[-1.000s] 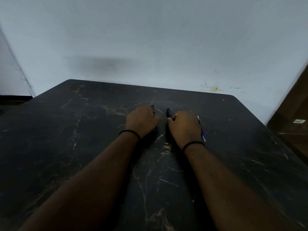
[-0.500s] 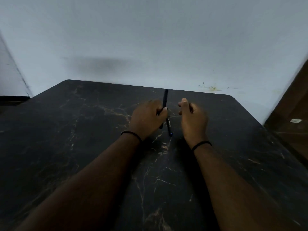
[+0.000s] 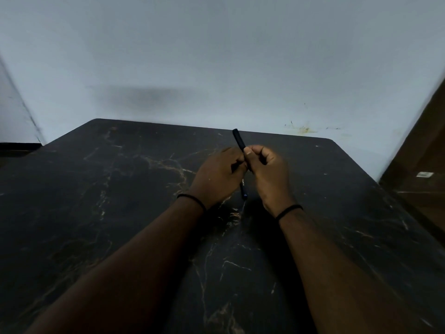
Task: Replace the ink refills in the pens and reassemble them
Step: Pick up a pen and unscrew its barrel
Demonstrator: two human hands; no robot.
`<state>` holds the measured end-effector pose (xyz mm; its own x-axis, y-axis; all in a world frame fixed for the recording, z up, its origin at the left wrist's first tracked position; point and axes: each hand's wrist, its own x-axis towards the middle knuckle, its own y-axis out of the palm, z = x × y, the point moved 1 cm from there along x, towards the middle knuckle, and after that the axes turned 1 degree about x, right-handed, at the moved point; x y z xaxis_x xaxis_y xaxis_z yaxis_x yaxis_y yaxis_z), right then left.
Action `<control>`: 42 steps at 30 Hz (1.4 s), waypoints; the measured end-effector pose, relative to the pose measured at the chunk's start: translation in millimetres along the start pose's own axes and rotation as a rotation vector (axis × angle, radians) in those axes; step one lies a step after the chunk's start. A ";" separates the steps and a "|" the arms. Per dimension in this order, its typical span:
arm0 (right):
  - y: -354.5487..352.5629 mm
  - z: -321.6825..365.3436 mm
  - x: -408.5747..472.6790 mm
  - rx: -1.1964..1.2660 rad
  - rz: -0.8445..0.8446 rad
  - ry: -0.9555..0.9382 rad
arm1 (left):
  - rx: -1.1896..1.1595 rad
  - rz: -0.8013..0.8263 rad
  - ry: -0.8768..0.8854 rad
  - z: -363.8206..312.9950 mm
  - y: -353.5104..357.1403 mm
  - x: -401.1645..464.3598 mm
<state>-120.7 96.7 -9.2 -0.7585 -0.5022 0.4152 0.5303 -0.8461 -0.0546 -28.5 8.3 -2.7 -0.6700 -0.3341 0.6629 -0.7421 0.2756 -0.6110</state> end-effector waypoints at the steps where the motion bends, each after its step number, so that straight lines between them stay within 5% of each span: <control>1: 0.6 0.6 0.1 -0.016 -0.001 -0.005 | -0.026 -0.017 -0.026 1.1 0.5 -0.1; 10: 9.0 16.6 -19.5 -0.314 0.237 -0.019 | -0.428 -0.258 -0.407 16.3 -8.4 1.3; 23: 13.4 26.4 -26.7 -0.786 0.276 -0.207 | -0.321 -0.258 -0.395 17.4 -8.3 0.8; 36: 16.4 19.7 -31.9 -0.862 0.234 -0.210 | -0.289 -0.386 -0.510 36.4 -20.9 2.6; 42: 4.2 11.7 -23.7 -0.798 0.103 -0.229 | 0.246 -0.017 -0.658 54.4 -26.3 -3.3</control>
<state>-96.1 107.2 -8.6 -0.5792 -0.6084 0.5425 0.0999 -0.7135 -0.6935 -5.6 -46.9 -12.4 -0.4488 -0.8340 0.3209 -0.6736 0.0798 -0.7348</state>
